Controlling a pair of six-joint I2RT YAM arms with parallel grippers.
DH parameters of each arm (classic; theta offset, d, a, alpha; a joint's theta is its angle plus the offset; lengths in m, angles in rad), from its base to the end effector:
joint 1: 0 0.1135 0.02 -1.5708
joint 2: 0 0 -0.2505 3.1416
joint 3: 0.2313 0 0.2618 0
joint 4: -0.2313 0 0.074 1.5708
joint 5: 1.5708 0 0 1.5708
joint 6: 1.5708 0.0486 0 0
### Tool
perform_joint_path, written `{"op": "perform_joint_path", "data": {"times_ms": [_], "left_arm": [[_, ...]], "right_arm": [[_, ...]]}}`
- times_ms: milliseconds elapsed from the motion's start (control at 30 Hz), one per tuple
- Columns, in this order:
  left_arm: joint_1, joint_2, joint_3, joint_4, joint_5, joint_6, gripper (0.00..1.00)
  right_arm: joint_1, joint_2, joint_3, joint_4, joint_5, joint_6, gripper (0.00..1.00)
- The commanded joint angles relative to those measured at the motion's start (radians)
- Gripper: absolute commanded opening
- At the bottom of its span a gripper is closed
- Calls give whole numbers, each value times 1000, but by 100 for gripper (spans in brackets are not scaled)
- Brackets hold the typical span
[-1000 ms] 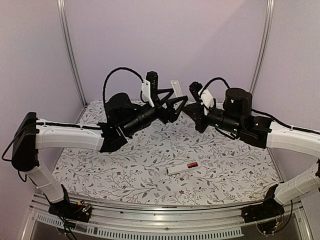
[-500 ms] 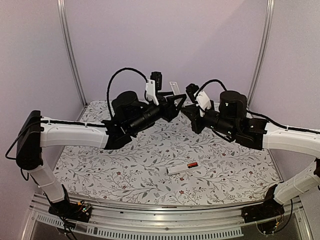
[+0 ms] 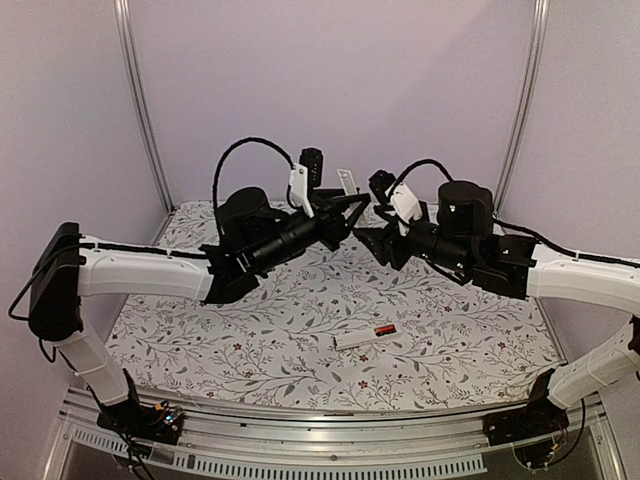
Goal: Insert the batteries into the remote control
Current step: Pass from the right arm to the left, then pass from the left arm to the right
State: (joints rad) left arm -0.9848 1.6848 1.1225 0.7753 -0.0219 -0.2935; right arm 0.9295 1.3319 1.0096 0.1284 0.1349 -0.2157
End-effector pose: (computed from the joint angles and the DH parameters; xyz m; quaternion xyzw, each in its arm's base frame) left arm 0.2309 -0.3459 0.3032 0.2047 0.5936 -0.4587 0.6287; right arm 0.2094 0.2696 0.3096 -0.3815 0.6708 0.1727 0.6121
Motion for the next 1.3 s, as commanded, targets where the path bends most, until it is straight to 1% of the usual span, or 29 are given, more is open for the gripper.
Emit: {"op": "perform_joint_path", "data": {"times_ms": [0,33,67,100,133,200,233,267,367,533,600,700,767,833,933,1033,1100,1133,1167,1267], "left_arm": [[12,-80,-90,112,200,145,20],[12,-98,-111,125,263,182,20],[11,-120,-130,135,343,215,21],[11,-133,-146,132,442,249,22],[11,-146,-159,123,503,273,24],[10,-163,-163,97,593,292,24],[10,-168,-161,87,621,292,24],[8,-171,-158,84,646,292,24],[7,-171,-154,90,707,287,23],[-3,-158,-147,119,753,275,23],[-7,-154,-147,125,754,272,23],[-7,-153,-147,134,756,269,22],[-8,-152,-147,134,759,269,22],[-8,-150,-147,134,764,269,22],[-8,-152,-148,132,764,270,22],[-9,-159,-158,132,759,273,22],[-10,-165,-166,136,750,275,22],[-9,-168,-171,138,743,276,24],[-8,-172,-175,140,731,273,33],[-5,-188,-191,136,672,260,65]], "right_arm": [[-6,-89,24,-115,-105,-71,86],[-14,-111,23,-151,-196,-87,96],[-22,-147,22,-187,-288,-115,99],[-30,-167,23,-222,-376,-134,99],[-35,-189,26,-260,-463,-162,99],[-38,-213,39,-325,-600,-217,99],[-38,-217,46,-350,-638,-238,99],[-38,-217,52,-366,-653,-251,99],[-38,-201,62,-375,-633,-264,98],[-38,-155,87,-342,-701,-249,95],[-38,-129,99,-336,-735,-234,91],[-38,-96,103,-319,-804,-222,79],[-38,-76,105,-309,-836,-209,70],[-38,-63,107,-302,-851,-200,58],[-38,-53,111,-300,-862,-192,45],[-38,-60,107,-299,-858,-195,37],[-38,-68,101,-300,-841,-198,33],[-38,-71,99,-302,-830,-199,32],[-38,-73,97,-305,-810,-201,31],[-40,-83,92,-326,-713,-204,28]]}}
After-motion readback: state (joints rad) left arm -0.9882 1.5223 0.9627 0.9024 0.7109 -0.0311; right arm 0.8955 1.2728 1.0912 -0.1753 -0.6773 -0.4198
